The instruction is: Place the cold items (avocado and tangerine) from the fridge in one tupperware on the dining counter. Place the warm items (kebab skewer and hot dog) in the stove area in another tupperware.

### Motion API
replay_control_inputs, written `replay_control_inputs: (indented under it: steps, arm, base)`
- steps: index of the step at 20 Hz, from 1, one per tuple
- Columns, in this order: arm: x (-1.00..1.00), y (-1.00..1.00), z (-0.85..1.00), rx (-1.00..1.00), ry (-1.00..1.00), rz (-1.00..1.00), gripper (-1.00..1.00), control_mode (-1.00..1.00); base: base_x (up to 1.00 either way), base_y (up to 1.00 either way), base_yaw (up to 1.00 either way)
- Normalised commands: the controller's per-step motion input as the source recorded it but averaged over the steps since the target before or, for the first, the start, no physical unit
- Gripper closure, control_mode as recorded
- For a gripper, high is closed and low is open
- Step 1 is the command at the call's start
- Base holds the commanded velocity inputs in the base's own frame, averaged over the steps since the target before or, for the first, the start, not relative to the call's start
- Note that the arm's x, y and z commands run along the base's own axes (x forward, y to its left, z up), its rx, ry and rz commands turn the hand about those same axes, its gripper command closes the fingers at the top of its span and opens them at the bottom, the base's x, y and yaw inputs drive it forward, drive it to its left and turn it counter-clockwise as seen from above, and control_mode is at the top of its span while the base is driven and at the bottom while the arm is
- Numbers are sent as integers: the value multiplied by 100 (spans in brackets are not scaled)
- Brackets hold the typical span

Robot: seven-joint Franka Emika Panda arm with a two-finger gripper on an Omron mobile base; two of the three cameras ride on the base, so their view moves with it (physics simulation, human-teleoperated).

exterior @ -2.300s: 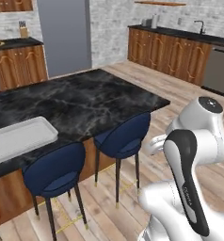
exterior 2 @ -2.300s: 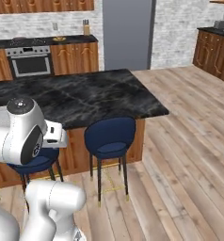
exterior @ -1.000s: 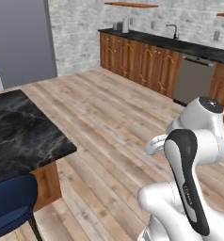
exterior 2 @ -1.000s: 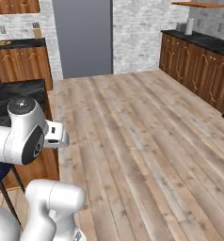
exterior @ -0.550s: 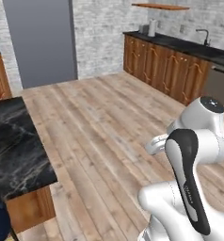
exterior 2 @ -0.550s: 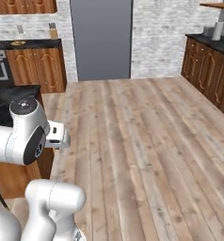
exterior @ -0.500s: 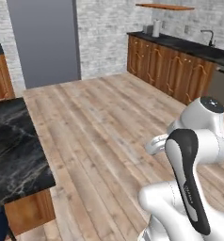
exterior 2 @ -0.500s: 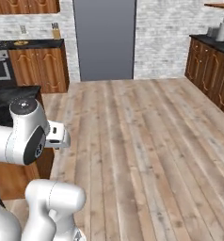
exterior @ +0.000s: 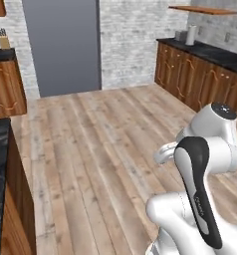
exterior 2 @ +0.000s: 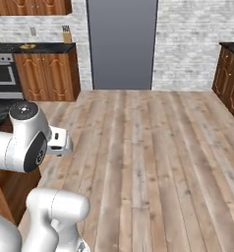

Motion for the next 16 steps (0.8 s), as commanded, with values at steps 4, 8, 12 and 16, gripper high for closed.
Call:
replay_control_inputs:
  steps: [4,8,12,16]
  arm:
    - [0,0,0,0,0,0,-100,100]
    - [0,0,0,0,0,0,-100,100]
    - [0,0,0,0,0,0,-100,100]
    - [0,0,0,0,0,0,-100,100]
  base:
    - [100,-52,35]
    - [100,-44,35]
    - [100,-42,33]
    - [100,-38,33]
